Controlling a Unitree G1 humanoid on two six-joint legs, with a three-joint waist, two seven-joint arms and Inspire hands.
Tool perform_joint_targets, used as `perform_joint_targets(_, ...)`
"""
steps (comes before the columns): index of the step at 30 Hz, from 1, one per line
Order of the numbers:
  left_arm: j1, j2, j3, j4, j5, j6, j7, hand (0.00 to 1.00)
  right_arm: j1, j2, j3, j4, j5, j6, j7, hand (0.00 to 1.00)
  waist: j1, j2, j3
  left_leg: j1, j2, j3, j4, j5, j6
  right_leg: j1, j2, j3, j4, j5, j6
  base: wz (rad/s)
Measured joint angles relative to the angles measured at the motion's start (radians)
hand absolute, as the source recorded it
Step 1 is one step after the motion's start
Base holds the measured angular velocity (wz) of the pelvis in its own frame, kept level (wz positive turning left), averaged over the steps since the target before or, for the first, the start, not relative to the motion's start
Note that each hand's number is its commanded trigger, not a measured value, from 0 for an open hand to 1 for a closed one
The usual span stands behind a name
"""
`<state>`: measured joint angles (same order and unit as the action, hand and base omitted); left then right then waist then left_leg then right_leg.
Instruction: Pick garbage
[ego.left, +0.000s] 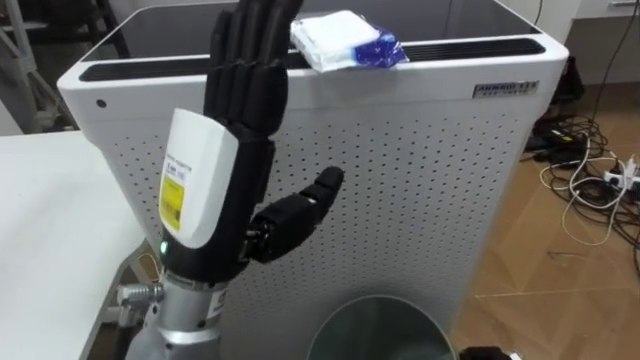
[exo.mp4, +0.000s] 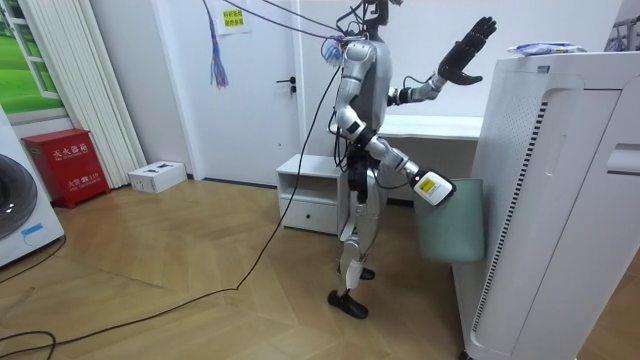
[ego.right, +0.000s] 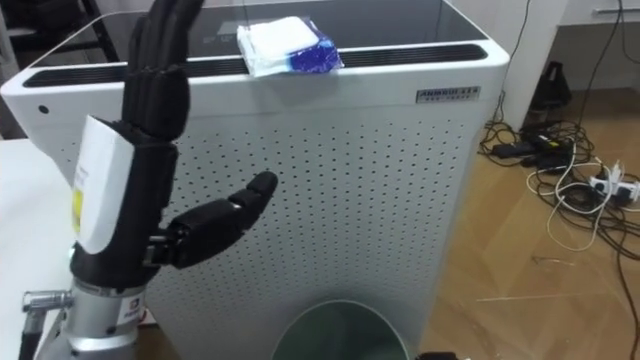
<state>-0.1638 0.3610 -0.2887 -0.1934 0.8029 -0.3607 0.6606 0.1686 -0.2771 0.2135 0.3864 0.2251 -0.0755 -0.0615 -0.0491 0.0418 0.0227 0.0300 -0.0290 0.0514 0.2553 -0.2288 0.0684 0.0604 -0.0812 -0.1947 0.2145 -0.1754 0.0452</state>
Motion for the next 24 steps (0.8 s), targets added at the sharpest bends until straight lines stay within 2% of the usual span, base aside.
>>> perform_joint_targets(3, 0.000, 0.004, 0.000, 0.001, 0.017, 0.024, -0.004, 0.00, -0.001, 0.000, 0.000, 0.000, 0.000, 0.000, 0.000, 1.00, -0.001, 0.011, 0.0057, -0.002, 0.000, 0.000, -0.002, 0.000, 0.000, 0.002, 0.001, -0.001, -0.002, 0.000, 0.000, 0.00)
perform_joint_targets(8, -0.020, 0.005, 0.000, 0.001, 0.036, 0.059, -0.020, 0.00, -0.002, -0.006, -0.001, 0.000, -0.001, 0.001, 0.022, 1.00, -0.003, 0.019, 0.0019, -0.003, 0.001, -0.001, -0.010, 0.000, 0.000, 0.001, 0.002, -0.001, -0.008, 0.000, 0.000, 0.00)
perform_joint_targets(15, -0.058, 0.008, -0.001, 0.005, 0.045, 0.113, -0.042, 0.00, -0.007, -0.007, 0.000, 0.000, -0.002, 0.006, 0.031, 1.00, -0.004, 0.026, 0.0012, -0.002, 0.000, 0.000, -0.006, 0.000, 0.000, 0.000, 0.001, 0.003, -0.013, 0.000, 0.000, 0.00)
perform_joint_targets(19, -0.059, 0.024, -0.001, 0.005, 0.064, 0.132, -0.053, 0.00, -0.007, -0.019, 0.001, 0.000, -0.004, 0.007, 0.035, 1.00, -0.004, 0.046, 0.0015, -0.003, 0.000, 0.001, -0.006, 0.000, 0.000, 0.000, 0.001, 0.003, -0.012, 0.000, 0.000, 0.00)
perform_joint_targets(21, -0.059, 0.032, -0.001, 0.005, 0.064, 0.140, -0.064, 0.00, -0.007, -0.025, 0.001, 0.000, -0.004, 0.009, 0.040, 1.00, -0.004, 0.056, -0.0007, -0.003, 0.000, 0.001, -0.006, 0.000, 0.000, -0.001, 0.001, 0.003, -0.011, 0.000, 0.000, 0.00)
perform_joint_targets(24, -0.059, 0.043, -0.002, 0.005, 0.064, 0.147, -0.069, 0.00, -0.007, -0.030, 0.002, 0.000, -0.004, 0.012, 0.050, 1.00, -0.004, 0.068, -0.0089, -0.002, 0.000, 0.001, -0.006, 0.000, 0.000, -0.001, 0.001, 0.004, -0.009, 0.000, 0.000, 0.00)
